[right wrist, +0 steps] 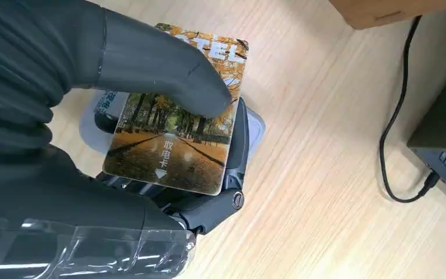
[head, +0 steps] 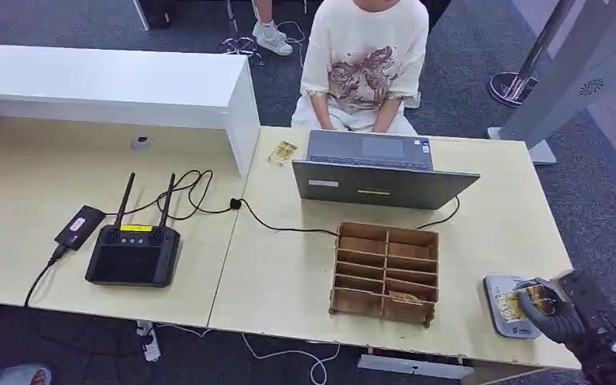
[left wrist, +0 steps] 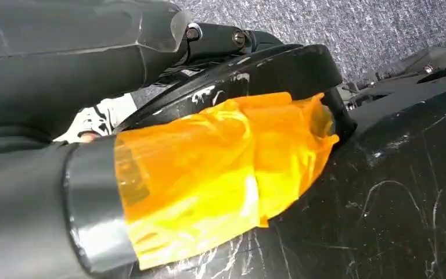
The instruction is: Pass the card to the sensor for recognition and then transmit it.
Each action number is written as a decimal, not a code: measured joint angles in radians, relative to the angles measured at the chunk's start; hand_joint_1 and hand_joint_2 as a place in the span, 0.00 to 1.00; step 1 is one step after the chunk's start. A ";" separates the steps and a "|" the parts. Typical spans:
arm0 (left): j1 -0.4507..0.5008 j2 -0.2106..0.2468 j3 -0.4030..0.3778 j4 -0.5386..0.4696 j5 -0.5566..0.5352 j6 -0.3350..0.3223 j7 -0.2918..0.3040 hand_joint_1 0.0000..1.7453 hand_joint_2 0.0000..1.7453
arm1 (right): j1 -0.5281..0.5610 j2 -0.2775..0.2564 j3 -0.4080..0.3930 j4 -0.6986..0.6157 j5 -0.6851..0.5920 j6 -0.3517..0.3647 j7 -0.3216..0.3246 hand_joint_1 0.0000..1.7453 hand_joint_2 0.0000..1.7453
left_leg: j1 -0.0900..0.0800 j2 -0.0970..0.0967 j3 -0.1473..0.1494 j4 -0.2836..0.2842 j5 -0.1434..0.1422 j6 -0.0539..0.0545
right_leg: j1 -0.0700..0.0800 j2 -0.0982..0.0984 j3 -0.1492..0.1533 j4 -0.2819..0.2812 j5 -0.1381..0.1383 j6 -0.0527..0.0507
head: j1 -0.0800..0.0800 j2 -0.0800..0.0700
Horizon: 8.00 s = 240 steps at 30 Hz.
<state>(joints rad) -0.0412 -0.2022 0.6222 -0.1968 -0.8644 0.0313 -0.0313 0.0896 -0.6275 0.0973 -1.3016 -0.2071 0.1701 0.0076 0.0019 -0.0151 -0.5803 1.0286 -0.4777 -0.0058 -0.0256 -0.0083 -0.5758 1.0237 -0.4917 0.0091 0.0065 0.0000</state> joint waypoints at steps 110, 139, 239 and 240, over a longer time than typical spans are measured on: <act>-0.013 -0.005 0.053 0.000 -0.036 0.000 0.031 0.00 0.00 | -0.204 0.047 -0.132 -0.142 0.026 -0.187 0.002 1.00 1.00 | 0.000 0.000 0.000 0.000 0.001 0.000 | 0.000 0.001 0.000 0.000 0.001 0.000 | 0.000 0.000; -0.019 -0.002 0.072 0.000 -0.081 -0.025 0.059 0.00 0.00 | -0.806 0.079 0.309 0.057 0.564 -0.372 0.101 1.00 1.00 | 0.000 0.000 0.000 0.000 0.003 -0.002 | 0.000 0.000 0.000 0.002 0.002 -0.001 | 0.000 0.000; -0.002 -0.003 0.134 0.000 -0.114 -0.002 -0.010 0.00 0.00 | -0.488 0.219 0.095 -0.296 -0.201 -0.316 -0.158 0.00 1.00 | 0.000 0.000 -0.001 0.000 0.003 -0.003 | 0.001 0.000 -0.002 0.002 0.002 -0.001 | 0.000 0.000; -0.002 -0.003 0.138 0.000 -0.110 0.000 -0.010 0.00 0.00 | -0.466 0.195 0.084 -0.316 -0.234 -0.316 -0.143 0.00 1.00 | 0.000 -0.001 -0.001 0.000 0.003 -0.003 | 0.001 -0.001 -0.002 0.002 0.002 -0.001 | 0.000 0.000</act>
<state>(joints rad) -0.0435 -0.2056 0.7603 -0.1968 -0.9743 0.0309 -0.0412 -0.3767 -0.4323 0.1808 -1.6175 -0.4407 -0.1457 -0.1354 0.0020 -0.0160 -0.5812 1.0290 -0.4746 -0.0089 -0.0246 -0.0089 -0.5782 1.0253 -0.4896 0.0080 0.0069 0.0000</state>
